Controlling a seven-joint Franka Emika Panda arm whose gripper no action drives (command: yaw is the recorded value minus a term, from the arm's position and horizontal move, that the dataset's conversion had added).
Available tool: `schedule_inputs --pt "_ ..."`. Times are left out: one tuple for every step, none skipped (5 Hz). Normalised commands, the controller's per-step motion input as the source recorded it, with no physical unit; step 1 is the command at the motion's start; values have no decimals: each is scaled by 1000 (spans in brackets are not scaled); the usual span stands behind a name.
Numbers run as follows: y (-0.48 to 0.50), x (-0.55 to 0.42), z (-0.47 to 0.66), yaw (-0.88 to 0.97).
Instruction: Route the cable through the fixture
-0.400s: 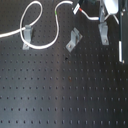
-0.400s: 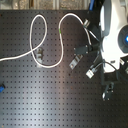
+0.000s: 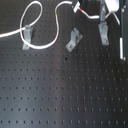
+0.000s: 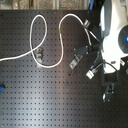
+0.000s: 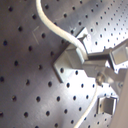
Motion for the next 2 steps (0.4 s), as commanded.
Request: schedule_inputs --pt "6 -69 -63 77" --pt "307 -219 -3 269"
